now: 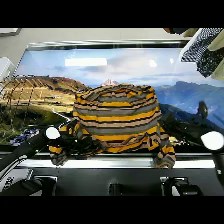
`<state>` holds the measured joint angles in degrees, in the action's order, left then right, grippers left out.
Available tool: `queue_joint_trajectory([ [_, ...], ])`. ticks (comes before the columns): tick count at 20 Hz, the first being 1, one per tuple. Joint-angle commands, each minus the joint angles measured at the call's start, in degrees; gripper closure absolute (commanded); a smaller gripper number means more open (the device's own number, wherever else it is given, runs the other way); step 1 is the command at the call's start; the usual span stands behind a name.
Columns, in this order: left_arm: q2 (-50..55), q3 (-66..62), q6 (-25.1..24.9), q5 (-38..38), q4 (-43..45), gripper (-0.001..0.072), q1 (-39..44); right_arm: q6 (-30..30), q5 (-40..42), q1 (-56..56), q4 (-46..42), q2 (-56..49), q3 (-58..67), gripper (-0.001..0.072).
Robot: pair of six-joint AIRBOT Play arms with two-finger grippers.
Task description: Fold the clothes and pants, and hang the long-sleeved shirts on hangers.
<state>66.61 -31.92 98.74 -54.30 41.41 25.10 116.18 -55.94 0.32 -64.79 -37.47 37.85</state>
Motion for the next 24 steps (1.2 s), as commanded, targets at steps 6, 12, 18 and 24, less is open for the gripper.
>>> queue_joint_trajectory([
  [6, -4.5, -0.07, -0.81, -3.43, 4.28, 0.0233, -6.62, -6.64, -21.35, -27.67, -26.73, -8.48, 17.03, 0.0267],
  [12, -4.74, -0.07, -0.85, -3.78, 4.31, 0.0233, -7.17, 3.67, -18.34, -41.48, -37.48, -21.42, 17.0, 0.0048],
  [18, -4.74, -0.07, -0.85, -3.76, 4.31, 0.0233, -7.17, 3.63, -17.64, -41.94, -36.13, -29.88, 17.0, 0.0047],
  [24, -4.74, -0.07, -0.85, -3.78, 4.31, 0.0233, -7.17, 4.74, -15.45, -41.94, -36.46, -31.28, 15.32, 0.0053],
])
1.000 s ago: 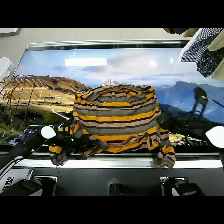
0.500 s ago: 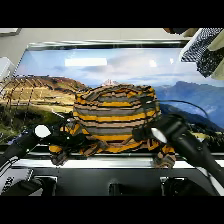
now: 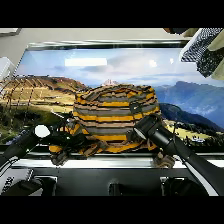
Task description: Fold the clothes and pants, and hang the long-sleeved shirts on hangers.
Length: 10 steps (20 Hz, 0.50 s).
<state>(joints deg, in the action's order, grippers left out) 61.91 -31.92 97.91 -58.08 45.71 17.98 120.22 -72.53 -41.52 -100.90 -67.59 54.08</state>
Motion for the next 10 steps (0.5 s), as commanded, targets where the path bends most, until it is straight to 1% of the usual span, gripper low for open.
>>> queue_joint_trajectory([
  [1, -0.04, -0.07, -0.02, 0.02, 0.0, 0.0233, -0.04, 0.66, 1.14, -0.11, -0.74, -1.77, -1.49, 0.0054],
  [3, -0.04, -0.07, -0.02, 0.0, 0.0, 0.0233, -0.04, 0.66, 1.42, -0.11, -1.01, -3.26, -2.34, 0.0054],
  [5, -0.04, -0.07, -0.02, -0.02, 0.0, 0.0233, -0.04, 1.77, 4.33, -0.11, -1.66, -4.24, -2.36, 0.0058],
  [6, -0.04, -0.07, 0.0, -0.17, -0.02, 0.0233, -0.04, 3.65, 6.14, -0.11, -2.67, -4.46, -2.36, 0.0072],
  [7, -0.04, -0.07, 0.0, -0.44, -0.02, 0.0233, -0.04, 4.68, 7.32, -0.11, -3.5, -4.7, -2.36, 0.0145],
  [8, -0.04, -0.07, 0.0, -0.57, -0.02, 0.0233, -0.04, 4.98, 8.09, -0.11, -3.87, -5.16, -2.38, 0.017],
  [10, -0.04, -0.07, 0.0, -0.61, -0.02, 0.0233, -0.04, 4.96, 7.85, -0.09, -4.2, -6.45, -2.38, 0.0169],
])
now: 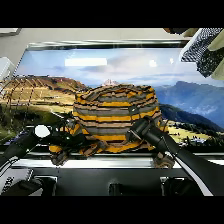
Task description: Fold the clothes and pants, and hang the long-sleeved shirts on hangers.
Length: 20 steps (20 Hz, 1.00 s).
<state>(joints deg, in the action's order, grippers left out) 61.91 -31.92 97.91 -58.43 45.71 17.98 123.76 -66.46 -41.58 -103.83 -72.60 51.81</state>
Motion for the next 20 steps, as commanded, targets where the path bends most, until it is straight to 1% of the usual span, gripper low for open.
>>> queue_joint_trajectory([
  [1, -0.04, -0.07, 0.0, -0.26, -0.02, 0.0233, -0.04, 1.42, 1.27, -0.04, -1.25, -2.01, -0.11, 0.0169],
  [4, -0.04, -0.07, 0.0, -0.26, 0.0, 0.0233, -0.04, 1.44, 0.11, -0.04, -1.44, -2.34, -0.11, 0.017],
  [9, -0.04, -0.07, 0.0, -0.24, 0.0, 0.0233, -0.04, 5.79, 1.25, -0.04, -3.58, -2.36, -0.11, 0.0189],
  [12, -0.04, -0.07, -0.02, -0.24, 0.0, 0.0233, -0.04, 6.32, 1.95, -0.04, -3.96, -3.69, -0.11, 0.0195],
  [13, -0.04, -0.07, -0.02, -0.24, 0.0, 0.0233, -0.04, 6.34, 1.92, -0.04, -3.8, -4.66, -0.11, 0.0223],
  [16, -0.04, -0.07, 0.0, -0.31, 0.0, 0.0233, -0.04, 6.34, 0.9, -0.04, -2.47, -5.88, -0.07, 0.0464],
  [18, -0.04, -0.07, 0.0, -0.28, 0.0, 0.0233, -0.07, 6.29, -2.1, -0.04, -2.51, -5.09, 0.02, 0.0657],
  [19, -0.04, -0.07, 0.0, -0.28, 0.0, 0.0233, -0.07, 6.29, -2.95, -0.04, -2.54, -3.96, 0.02, 0.0681],
  [20, -0.04, -0.07, 0.0, -0.28, -0.02, 0.0233, -0.15, 6.29, -3.37, -0.04, -2.51, -2.51, 0.02, 0.0681],
])
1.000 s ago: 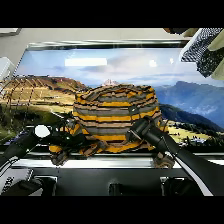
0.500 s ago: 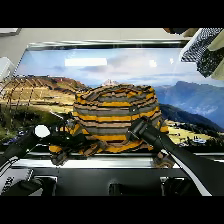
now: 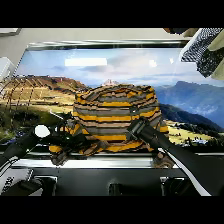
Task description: Fold the clothes and pants, and hang the long-sleeved shirts on hangers.
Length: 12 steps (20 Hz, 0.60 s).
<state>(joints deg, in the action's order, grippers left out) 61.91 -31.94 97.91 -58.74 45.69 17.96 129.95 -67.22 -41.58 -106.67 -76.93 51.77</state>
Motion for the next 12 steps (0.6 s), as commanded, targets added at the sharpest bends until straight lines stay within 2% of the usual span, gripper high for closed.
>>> queue_joint_trajectory([
  [1, -0.11, -0.07, -0.02, 0.0, 0.02, 0.0233, -0.15, 0.13, -3.3, -0.04, 0.37, 3.56, 0.07, 0.0681],
  [3, -0.72, -0.59, -1.57, 0.0, 0.02, 0.0231, -0.15, 0.11, -5.81, -0.04, 1.05, 7.15, 0.07, 0.0682],
  [5, -2.45, -1.84, -2.14, -0.07, 1.57, 0.0108, -0.42, 0.09, -9.25, -0.04, 2.16, 10.56, 0.07, 0.0682],
  [7, -5.49, -3.74, -2.05, -1.46, 6.23, 0.0092, -1.73, 0.09, -11.8, -0.04, 3.74, 13.64, 0.07, 0.0682],
  [8, -7.37, -4.92, -1.42, -2.82, 9.09, 0.0089, -3.04, 0.09, -12.5, -0.04, 4.57, 14.93, 0.07, 0.0682],
  [10, -11.47, -7.65, 1.09, -5.99, 15.3, 0.0015, -7.21, 0.09, -13.07, -0.04, 6.4, 16.72, 0.07, 0.0682],
  [12, -15.52, -10.75, 3.13, -8.57, 21.81, 0.0015, -13.66, 0.09, -13.33, -0.04, 8.0, 17.29, 0.07, 0.0682],
])
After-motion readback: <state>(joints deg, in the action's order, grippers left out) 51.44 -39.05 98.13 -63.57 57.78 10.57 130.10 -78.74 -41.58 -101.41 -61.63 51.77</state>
